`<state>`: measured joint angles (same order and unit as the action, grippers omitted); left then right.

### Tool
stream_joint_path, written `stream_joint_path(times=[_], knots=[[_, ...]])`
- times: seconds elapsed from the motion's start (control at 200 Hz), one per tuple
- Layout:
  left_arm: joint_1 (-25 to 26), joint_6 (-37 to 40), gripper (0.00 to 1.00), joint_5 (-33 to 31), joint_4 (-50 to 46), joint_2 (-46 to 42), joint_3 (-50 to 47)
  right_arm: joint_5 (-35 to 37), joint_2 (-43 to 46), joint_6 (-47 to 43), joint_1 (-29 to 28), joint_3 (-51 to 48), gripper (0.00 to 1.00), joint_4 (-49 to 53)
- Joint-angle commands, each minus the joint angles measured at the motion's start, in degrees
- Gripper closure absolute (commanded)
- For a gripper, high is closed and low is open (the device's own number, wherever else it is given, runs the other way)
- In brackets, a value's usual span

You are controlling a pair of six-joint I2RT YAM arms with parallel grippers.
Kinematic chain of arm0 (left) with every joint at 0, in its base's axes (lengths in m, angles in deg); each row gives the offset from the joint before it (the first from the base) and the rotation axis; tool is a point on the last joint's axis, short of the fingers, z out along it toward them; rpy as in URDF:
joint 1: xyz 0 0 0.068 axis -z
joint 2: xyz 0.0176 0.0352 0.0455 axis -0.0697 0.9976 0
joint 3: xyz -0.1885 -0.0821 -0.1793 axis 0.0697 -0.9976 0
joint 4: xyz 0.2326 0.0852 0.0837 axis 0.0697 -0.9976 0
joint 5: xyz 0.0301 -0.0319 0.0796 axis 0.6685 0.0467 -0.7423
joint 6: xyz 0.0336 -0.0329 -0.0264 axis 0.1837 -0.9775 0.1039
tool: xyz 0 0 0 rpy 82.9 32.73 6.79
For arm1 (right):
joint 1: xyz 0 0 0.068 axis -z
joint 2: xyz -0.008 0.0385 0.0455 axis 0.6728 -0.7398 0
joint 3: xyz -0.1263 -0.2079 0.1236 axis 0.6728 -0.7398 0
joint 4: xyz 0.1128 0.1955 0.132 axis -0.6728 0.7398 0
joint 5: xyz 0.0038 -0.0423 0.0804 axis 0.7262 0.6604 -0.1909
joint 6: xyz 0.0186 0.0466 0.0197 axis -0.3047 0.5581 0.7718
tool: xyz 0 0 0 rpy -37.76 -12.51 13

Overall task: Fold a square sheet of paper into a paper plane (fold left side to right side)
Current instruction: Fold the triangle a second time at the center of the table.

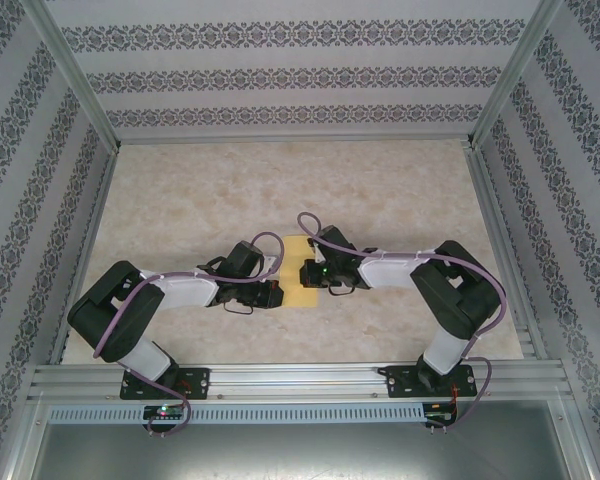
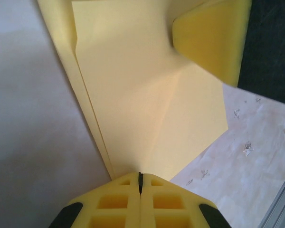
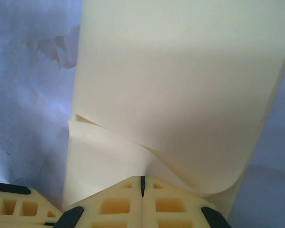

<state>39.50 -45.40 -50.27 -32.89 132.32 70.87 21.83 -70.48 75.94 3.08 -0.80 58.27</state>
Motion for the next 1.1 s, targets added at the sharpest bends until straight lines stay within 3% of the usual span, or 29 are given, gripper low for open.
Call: stream_joint_path(times=[0.0,0.385,0.679,0.924,1.094], knots=[[-0.3,0.7,0.96,-2.6,-3.0,1.9,-1.8,2.5,-0.2,-2.5,2.9,-0.7,1.0,2.3],[-0.3,0.7,0.96,-2.4,-3.2,1.6,-1.3,0.0,2.9,-3.4,8.6,-3.7,1.0,0.3],[-0.3,0.6,0.96,-1.8,-3.3,0.6,-0.4,0.8,12.5,-3.3,6.2,-4.0,1.0,4.4],[-0.2,0.7,0.95,-1.8,-3.5,0.0,-0.2,-3.4,7.3,2.0,0.6,-3.7,1.0,-2.9],[-0.3,0.8,0.96,-1.5,-3.9,-0.4,0.5,-2.7,2.6,1.5,0.6,-2.2,1.0,-4.1]])
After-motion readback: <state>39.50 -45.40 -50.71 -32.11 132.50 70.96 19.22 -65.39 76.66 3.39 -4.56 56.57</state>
